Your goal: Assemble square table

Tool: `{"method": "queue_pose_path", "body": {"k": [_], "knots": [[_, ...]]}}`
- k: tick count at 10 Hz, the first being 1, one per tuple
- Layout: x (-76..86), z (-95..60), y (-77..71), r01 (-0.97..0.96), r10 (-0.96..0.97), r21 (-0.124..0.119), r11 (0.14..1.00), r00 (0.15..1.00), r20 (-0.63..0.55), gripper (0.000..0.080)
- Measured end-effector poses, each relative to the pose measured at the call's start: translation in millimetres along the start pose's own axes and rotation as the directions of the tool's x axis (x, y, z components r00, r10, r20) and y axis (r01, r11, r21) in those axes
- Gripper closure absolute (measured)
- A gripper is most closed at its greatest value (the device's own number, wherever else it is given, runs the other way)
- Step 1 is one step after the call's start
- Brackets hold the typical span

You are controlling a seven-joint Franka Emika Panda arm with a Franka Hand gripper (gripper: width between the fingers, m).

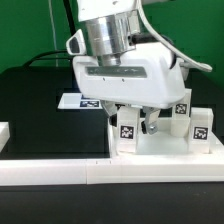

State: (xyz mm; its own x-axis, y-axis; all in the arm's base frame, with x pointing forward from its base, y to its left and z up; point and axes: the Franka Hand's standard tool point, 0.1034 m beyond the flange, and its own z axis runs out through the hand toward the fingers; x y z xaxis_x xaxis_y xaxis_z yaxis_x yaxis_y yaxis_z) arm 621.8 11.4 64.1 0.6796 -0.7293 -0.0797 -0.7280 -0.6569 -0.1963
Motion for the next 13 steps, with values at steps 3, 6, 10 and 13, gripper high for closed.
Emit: {"method": "queue_pose_path", "body": {"k": [3, 6, 10, 13], "knots": [[2.7, -2.9, -3.6, 0.476, -0.481, -0.111, 0.872, 0.876, -0.019, 0.0151], [2.3, -2.7, -4.0, 0.422, -0.427, -0.101, 0.901, 0.904, -0.024, 0.0263], [3.1, -2.1, -0.5, 0.163, -0.168, -0.096, 0.982, 0.985, -0.046, 0.0506], [0.9, -0.1, 0.4, -0.428, 0.428, 0.009, 0.904, 0.904, -0.001, 0.0507]]}}
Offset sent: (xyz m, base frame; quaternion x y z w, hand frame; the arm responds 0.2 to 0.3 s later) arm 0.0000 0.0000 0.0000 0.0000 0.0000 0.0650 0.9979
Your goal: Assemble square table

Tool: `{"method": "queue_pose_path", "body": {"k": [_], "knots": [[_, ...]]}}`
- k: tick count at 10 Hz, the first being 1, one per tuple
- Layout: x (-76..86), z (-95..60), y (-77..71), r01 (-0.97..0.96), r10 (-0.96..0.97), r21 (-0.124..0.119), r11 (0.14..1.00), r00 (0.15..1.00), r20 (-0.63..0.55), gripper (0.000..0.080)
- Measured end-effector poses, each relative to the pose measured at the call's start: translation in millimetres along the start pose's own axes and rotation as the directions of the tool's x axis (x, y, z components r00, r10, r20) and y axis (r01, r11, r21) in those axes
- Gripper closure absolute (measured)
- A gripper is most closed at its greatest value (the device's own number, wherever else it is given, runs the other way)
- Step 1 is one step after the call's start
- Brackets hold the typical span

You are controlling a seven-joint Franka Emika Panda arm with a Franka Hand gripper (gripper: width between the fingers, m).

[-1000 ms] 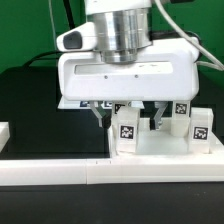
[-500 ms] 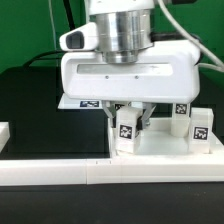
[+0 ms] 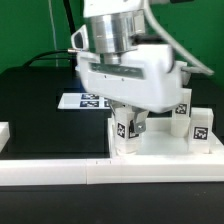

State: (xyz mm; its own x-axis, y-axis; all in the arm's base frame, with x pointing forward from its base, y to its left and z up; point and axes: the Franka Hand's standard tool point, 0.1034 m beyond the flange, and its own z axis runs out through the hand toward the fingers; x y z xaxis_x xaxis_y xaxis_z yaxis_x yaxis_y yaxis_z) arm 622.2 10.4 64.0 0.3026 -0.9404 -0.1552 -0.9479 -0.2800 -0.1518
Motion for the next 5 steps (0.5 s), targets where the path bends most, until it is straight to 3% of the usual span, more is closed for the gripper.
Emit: {"method": "queue_pose_path", "body": {"k": [1, 3, 5], "knots": [[1.0, -0.3, -0.3, -0.105, 0.105, 0.017, 0.994, 0.994, 0.02, 0.0506], [-1.2, 0.4, -1.3, -0.201, 0.2, 0.015, 0.98, 0.98, 0.018, 0.0506], [-2.9, 1.5, -1.5, -0.147, 0.146, 0.015, 0.989, 0.989, 0.006, 0.0505]]}}
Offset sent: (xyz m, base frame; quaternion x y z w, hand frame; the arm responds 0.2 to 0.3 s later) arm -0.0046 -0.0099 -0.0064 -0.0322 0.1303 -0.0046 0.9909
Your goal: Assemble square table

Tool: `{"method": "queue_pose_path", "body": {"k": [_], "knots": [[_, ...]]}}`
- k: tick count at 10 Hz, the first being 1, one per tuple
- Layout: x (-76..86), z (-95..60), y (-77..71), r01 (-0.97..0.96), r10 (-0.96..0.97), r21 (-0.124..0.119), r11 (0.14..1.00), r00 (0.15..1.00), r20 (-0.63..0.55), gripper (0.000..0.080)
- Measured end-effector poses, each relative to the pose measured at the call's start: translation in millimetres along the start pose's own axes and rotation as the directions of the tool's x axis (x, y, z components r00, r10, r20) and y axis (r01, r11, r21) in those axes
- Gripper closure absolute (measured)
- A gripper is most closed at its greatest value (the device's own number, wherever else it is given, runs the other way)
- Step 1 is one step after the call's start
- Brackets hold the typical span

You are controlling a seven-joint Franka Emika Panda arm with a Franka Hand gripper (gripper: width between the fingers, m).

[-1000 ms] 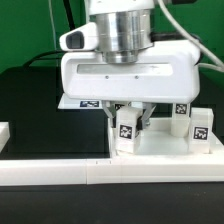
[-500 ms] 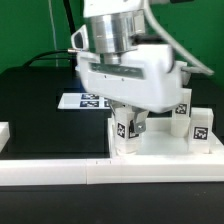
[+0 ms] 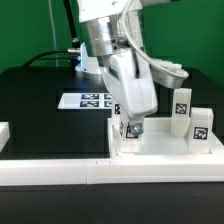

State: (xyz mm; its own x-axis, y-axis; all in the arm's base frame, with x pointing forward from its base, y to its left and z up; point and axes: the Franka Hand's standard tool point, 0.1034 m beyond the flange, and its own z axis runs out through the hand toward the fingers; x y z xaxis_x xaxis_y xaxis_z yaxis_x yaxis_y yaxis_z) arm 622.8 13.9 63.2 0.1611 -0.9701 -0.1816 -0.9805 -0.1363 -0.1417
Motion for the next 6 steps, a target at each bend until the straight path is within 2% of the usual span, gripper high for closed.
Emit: {"method": "queue_pose_path", "body": {"k": [1, 2, 3, 4, 6], "knots": [[-0.3, 0.1, 0.4, 0.08, -0.08, -0.009, 0.997, 0.997, 0.0, 0.0505], [-2.5, 0.0, 0.6, 0.211, -0.211, -0.023, 0.977, 0.978, 0.008, 0.0294], [-3.0, -0.1, 0.5, 0.355, -0.355, -0.028, 0.934, 0.935, 0.009, 0.0294], [-2.6, 0.6, 1.7, 0.426, -0.426, -0.029, 0.904, 0.905, 0.011, 0.0181], [-1.9, 0.5, 1.8, 0.532, -0.532, -0.029, 0.846, 0.846, 0.013, 0.0159]]}}
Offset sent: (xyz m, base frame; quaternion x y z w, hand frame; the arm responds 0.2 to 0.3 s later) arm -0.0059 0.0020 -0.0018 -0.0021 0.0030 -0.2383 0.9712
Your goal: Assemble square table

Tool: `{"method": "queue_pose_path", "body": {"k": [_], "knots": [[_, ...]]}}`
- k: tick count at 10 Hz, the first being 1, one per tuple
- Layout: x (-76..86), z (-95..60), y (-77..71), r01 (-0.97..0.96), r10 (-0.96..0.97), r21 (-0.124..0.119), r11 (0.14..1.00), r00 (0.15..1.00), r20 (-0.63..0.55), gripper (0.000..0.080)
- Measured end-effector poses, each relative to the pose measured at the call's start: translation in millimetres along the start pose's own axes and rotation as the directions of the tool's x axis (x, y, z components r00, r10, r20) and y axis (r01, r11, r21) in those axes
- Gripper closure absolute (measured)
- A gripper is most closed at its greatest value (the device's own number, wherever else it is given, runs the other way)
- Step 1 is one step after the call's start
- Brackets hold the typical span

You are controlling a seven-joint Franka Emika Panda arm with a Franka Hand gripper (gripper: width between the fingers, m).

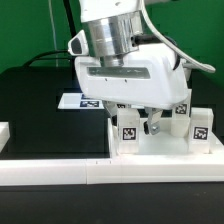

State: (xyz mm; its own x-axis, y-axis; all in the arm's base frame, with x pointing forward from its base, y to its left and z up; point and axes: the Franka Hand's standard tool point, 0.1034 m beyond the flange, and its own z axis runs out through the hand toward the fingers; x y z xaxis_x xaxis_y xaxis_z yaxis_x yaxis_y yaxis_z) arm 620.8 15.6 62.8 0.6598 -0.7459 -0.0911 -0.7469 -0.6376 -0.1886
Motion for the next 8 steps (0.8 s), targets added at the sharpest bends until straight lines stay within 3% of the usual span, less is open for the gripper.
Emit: {"method": "queue_pose_path", "body": {"k": [1, 2, 3, 4, 5, 7, 8], "knots": [[1.6, -1.2, 0.9, 0.15, -0.15, -0.022, 0.988, 0.989, -0.004, 0.0151], [6.0, -4.9, -1.2, 0.346, -0.348, -0.062, 0.936, 0.937, -0.016, 0.0151], [8.9, -7.1, -2.1, 0.497, -0.5, -0.082, 0.864, 0.866, -0.018, 0.0151], [11.0, -7.6, -0.1, 0.602, -0.605, -0.091, 0.793, 0.796, -0.008, 0.0151], [11.2, -7.5, 0.1, 0.605, -0.608, -0.09, 0.791, 0.794, -0.008, 0.0151], [10.9, -7.2, 0.0, 0.574, -0.577, -0.09, 0.814, 0.817, -0.011, 0.0411], [10.6, -7.1, -0.2, 0.559, -0.562, -0.088, 0.825, 0.827, -0.012, 0.0411]]}}
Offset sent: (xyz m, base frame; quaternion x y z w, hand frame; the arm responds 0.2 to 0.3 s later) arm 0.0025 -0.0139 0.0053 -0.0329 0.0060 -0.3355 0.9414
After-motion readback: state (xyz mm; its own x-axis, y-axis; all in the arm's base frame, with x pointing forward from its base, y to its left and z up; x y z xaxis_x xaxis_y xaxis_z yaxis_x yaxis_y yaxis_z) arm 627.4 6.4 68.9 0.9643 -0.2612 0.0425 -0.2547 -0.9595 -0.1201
